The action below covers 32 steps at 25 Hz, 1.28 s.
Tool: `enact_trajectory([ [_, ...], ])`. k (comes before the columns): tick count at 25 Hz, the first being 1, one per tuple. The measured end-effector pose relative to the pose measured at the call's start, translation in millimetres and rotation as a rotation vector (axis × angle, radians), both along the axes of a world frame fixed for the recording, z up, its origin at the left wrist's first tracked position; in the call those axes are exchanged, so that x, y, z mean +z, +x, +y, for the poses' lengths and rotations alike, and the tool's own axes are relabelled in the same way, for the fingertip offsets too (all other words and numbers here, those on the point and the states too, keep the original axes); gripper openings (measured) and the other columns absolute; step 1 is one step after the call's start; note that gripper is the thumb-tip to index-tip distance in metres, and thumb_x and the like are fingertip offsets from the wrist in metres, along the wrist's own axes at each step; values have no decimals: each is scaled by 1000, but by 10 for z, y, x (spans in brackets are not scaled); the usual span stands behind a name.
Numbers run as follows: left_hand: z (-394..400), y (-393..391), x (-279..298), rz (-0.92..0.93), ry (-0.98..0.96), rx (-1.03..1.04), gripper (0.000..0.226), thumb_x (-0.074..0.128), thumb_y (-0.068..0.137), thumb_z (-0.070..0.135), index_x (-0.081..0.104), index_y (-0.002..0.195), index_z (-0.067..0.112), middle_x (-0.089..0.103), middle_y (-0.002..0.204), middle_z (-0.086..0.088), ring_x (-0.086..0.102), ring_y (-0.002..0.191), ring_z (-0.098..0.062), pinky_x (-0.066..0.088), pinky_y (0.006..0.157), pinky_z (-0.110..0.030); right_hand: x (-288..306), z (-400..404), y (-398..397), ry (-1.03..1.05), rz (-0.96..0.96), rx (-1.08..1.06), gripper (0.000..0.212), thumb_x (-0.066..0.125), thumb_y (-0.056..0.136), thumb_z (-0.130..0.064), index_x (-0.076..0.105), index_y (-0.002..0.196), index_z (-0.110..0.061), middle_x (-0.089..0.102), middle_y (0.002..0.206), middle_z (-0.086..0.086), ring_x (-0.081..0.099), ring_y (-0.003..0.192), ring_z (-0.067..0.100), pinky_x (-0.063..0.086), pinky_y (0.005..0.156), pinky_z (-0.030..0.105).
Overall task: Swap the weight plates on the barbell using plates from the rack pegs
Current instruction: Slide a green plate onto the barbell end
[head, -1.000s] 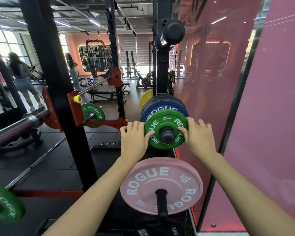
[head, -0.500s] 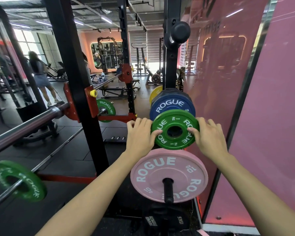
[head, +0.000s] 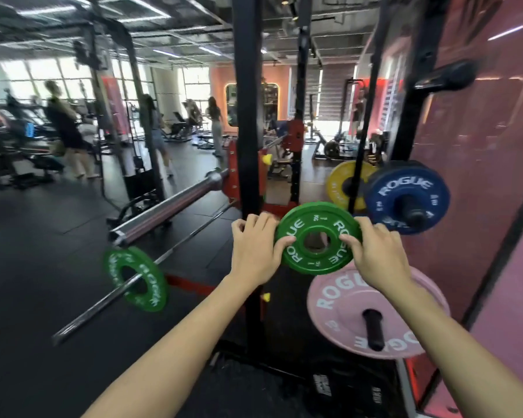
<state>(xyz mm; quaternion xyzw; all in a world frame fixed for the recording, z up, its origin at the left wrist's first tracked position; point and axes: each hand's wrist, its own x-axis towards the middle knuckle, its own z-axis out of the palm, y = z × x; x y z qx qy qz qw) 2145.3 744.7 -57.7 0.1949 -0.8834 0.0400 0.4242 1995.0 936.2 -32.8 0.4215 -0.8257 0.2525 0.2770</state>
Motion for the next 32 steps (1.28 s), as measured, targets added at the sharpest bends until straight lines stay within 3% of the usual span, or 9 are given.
enact_trajectory([
  [7, -914, 2293, -265, -61, 63, 360, 49, 42, 96, 60, 61, 104, 16, 58, 112, 2, 50, 101, -24, 32, 89, -43, -225, -1475, 1786, 74, 45, 293, 38, 53, 95, -42, 55, 115, -10, 65, 82, 13, 59, 83, 36, 38, 74, 45],
  [12, -1295, 3116, -292, -39, 96, 542, 51, 39, 94, 62, 63, 104, 18, 58, 111, 3, 50, 101, -23, 29, 88, -42, -247, -2167, 2472, 98, 53, 431, 39, 47, 96, -45, 52, 116, -13, 67, 87, 9, 58, 88, 33, 38, 76, 44],
  [16, -1614, 3227, -230, -19, 140, 582, 46, 47, 95, 59, 64, 106, 17, 56, 113, 4, 48, 102, -23, 27, 89, -41, -195, -2591, 2580, 64, 53, 463, 37, 47, 96, -45, 53, 113, -13, 67, 85, 9, 57, 88, 33, 37, 76, 44],
  [24, -2265, 2843, -152, -69, 250, 561, 51, 41, 96, 62, 61, 115, 20, 49, 122, 6, 42, 109, -18, 28, 94, -41, -142, -3118, 2322, 63, 32, 400, 37, 47, 96, -45, 53, 110, -12, 65, 82, 9, 57, 84, 32, 37, 74, 42],
  [32, -2712, 2778, -289, -30, 255, 344, 56, 35, 93, 64, 61, 112, 18, 48, 119, 3, 43, 107, -20, 28, 95, -44, -175, -3135, 2441, 35, 61, 310, 38, 50, 95, -44, 56, 110, -10, 65, 80, 7, 57, 81, 31, 37, 73, 42],
])
